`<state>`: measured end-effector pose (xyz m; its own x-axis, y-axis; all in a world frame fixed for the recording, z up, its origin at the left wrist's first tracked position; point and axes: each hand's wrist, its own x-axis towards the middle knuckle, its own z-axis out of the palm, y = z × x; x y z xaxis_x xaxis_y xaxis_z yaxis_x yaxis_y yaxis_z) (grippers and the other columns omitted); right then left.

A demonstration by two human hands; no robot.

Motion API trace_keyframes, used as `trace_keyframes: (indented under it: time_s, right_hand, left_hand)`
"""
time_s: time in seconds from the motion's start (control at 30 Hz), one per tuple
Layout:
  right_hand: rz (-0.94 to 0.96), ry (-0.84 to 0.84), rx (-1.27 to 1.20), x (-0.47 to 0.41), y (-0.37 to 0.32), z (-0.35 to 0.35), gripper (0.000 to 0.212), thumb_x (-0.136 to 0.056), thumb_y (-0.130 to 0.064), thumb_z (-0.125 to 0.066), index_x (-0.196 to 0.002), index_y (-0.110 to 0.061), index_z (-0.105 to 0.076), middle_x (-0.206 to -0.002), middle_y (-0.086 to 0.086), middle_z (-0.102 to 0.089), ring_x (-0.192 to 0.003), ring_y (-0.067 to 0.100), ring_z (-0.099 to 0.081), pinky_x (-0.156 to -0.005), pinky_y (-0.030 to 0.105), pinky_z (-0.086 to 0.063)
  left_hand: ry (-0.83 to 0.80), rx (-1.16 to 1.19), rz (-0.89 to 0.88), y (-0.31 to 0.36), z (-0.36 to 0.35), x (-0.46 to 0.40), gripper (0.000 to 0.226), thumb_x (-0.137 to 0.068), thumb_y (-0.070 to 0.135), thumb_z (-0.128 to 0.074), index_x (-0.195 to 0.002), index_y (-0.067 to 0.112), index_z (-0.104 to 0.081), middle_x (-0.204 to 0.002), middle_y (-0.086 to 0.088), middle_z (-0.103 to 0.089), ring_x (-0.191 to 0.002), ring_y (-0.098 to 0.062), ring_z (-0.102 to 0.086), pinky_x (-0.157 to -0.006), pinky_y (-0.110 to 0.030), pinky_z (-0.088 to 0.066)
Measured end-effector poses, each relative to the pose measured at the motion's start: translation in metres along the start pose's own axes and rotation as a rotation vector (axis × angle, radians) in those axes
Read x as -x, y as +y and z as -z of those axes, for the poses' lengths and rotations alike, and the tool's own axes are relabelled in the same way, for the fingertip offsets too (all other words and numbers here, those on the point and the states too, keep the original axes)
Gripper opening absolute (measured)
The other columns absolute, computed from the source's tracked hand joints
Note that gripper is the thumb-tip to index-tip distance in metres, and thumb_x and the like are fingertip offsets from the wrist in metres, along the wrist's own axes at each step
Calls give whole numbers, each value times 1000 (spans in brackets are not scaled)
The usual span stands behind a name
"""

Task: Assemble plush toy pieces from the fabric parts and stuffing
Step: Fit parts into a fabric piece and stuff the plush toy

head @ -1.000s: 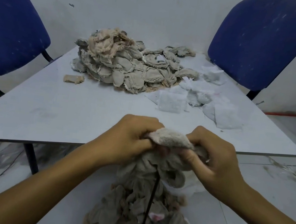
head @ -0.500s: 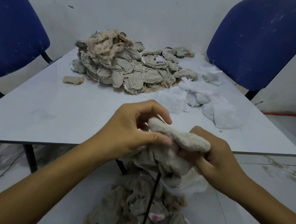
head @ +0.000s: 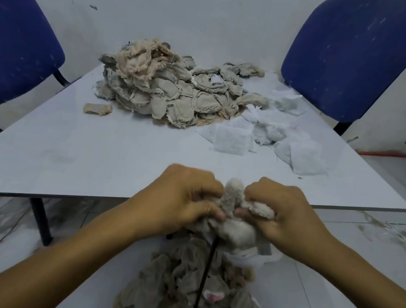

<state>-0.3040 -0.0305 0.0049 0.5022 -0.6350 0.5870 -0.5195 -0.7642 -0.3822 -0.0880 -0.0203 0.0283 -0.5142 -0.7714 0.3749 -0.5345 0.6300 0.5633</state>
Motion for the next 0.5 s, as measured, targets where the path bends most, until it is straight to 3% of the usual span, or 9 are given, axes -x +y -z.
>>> trace_keyframes:
  time_s: [0.07, 0.13, 0.23, 0.3, 0.37, 0.43, 0.5]
  right_hand:
    - [-62, -79, -32, 3, 0, -4, 32, -86, -35, -70, -74, -6, -66, -65, -2, -57, -62, 11, -46, -56, 29, -35]
    - [-58, -102, -30, 3, -2, -3, 30, -86, -39, -67, -81, -9, -67, -70, -5, -59, -65, 10, -48, -59, 29, -37]
    - [-32, -21, -98, -1, -8, 6, 31, -86, -45, -69, -95, -16, -67, -84, -12, -61, -76, 2, -54, -68, 16, -40]
    - [41, 54, -35, -1, -6, 6, 23, -88, -33, -70, -88, -11, -65, -79, -11, -55, -70, 1, -47, -64, 12, -35]
    - [-6, 2, -25, 3, -1, -1, 21, -87, -26, -70, -79, -8, -61, -72, -10, -51, -65, 3, -42, -59, 17, -32]
    - [-128, -77, -165, 6, 2, -6, 17, -88, -24, -65, -79, -11, -61, -72, -10, -55, -66, 3, -48, -60, 20, -36]
    - [-171, 5, -281, 8, 2, -6, 6, -90, -14, -62, -85, -16, -65, -79, -12, -63, -71, 3, -57, -62, 21, -43]
  left_hand:
    - [-97, -55, 77, -4, -3, 2, 27, -78, 25, -82, -78, 1, -70, -74, -3, -66, -74, -14, -61, -70, -36, -48]
    - [-133, -58, 92, -7, 0, 3, 30, -78, 30, -82, -83, 3, -71, -79, -3, -67, -77, -14, -61, -70, -35, -47]
    - [5, 6, -9, -5, 6, 3, 19, -75, 31, -82, -75, 25, -65, -71, 14, -61, -70, 4, -56, -62, -14, -39]
    - [65, 102, -25, -2, 8, 0, 22, -73, 30, -82, -85, 33, -64, -77, 20, -64, -75, 7, -60, -67, -14, -44]
    - [-96, 183, 94, -5, 10, -1, 37, -71, 31, -87, -99, 39, -65, -94, 19, -68, -89, 0, -64, -77, -27, -52]
    - [-388, -9, 208, -12, 14, 0, 56, -71, 33, -88, -117, 45, -57, -113, 20, -64, -105, -2, -59, -89, -33, -49]
    - [-492, -164, 217, -15, 19, -2, 59, -73, 30, -85, -124, 38, -57, -118, 16, -65, -109, -6, -59, -93, -36, -49]
